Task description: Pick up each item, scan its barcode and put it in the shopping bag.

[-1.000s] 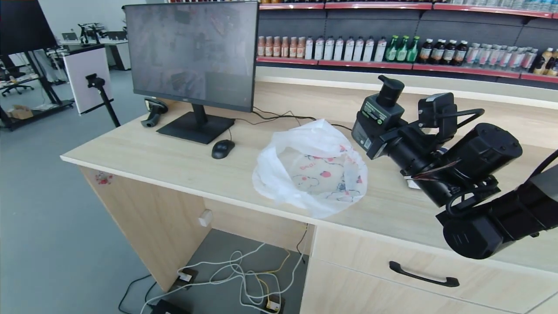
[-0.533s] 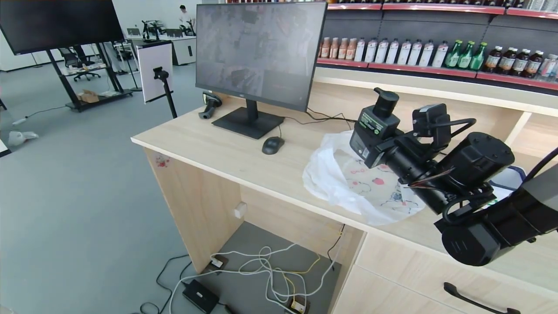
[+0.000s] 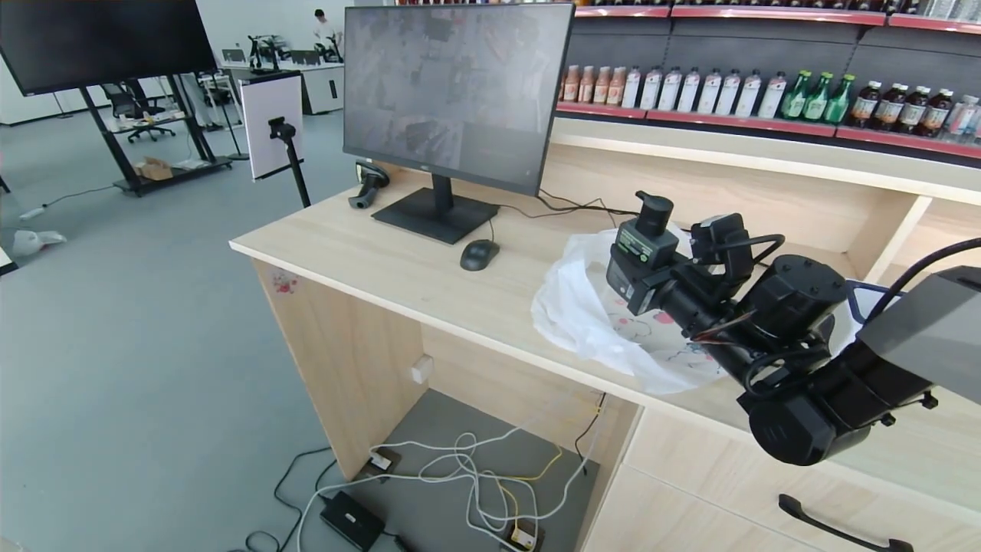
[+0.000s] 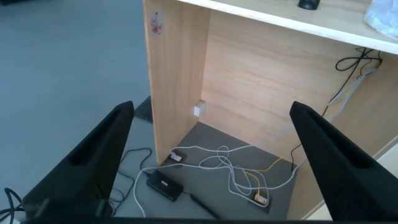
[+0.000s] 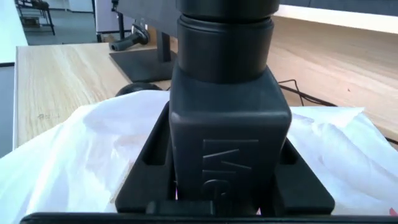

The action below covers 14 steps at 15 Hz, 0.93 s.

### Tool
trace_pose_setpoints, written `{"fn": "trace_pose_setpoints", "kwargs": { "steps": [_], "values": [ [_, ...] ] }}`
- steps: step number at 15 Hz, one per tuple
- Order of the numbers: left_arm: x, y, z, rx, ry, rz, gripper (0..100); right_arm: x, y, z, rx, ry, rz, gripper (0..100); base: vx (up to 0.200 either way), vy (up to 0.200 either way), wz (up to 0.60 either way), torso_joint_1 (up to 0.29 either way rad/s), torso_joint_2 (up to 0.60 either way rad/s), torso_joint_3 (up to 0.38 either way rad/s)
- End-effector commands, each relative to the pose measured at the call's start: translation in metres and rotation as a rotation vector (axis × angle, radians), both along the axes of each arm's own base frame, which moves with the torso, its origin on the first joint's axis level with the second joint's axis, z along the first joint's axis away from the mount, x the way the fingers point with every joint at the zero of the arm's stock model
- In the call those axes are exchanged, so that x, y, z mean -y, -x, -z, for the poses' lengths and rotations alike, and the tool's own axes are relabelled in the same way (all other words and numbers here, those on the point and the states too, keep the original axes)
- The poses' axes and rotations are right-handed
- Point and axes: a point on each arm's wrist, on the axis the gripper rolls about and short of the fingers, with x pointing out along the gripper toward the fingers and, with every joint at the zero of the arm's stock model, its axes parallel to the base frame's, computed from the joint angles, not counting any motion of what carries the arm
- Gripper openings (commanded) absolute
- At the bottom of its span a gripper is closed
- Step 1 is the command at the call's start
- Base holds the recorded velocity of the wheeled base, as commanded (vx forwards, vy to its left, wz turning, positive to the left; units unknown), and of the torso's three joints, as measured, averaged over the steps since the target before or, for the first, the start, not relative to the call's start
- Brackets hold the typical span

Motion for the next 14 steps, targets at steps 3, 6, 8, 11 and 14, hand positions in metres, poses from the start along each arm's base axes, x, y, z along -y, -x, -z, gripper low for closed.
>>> {"fn": "trace_pose_setpoints", "kwargs": {
  "steps": [3, 6, 8, 11, 14],
  "values": [
    [0.000, 0.000, 0.000, 0.001, 0.000, 0.000, 100, -0.004, -0.011, 0.019, -0.035, 0.011, -0.001, 0, 0.000, 0.000, 0.00, 0.000, 0.00, 0.000],
    [0.000, 0.000, 0.000, 0.001, 0.000, 0.000, 100, -0.004, -0.014, 0.021, -0.037, 0.011, 0.002, 0, 0.000, 0.000, 0.00, 0.000, 0.00, 0.000],
    [0.000, 0.000, 0.000, 0.001, 0.000, 0.000, 100, -0.004, -0.015, 0.027, -0.053, 0.016, 0.002, 0, 0.000, 0.000, 0.00, 0.000, 0.00, 0.000],
    [0.000, 0.000, 0.000, 0.001, 0.000, 0.000, 100, -0.005, -0.018, 0.036, -0.072, 0.026, 0.002, 0, 0.000, 0.000, 0.00, 0.000, 0.00, 0.000],
    [0.000, 0.000, 0.000, 0.001, 0.000, 0.000, 100, -0.005, -0.019, 0.044, -0.093, 0.031, 0.002, 0, 0.000, 0.000, 0.00, 0.000, 0.00, 0.000]
  ]
}}
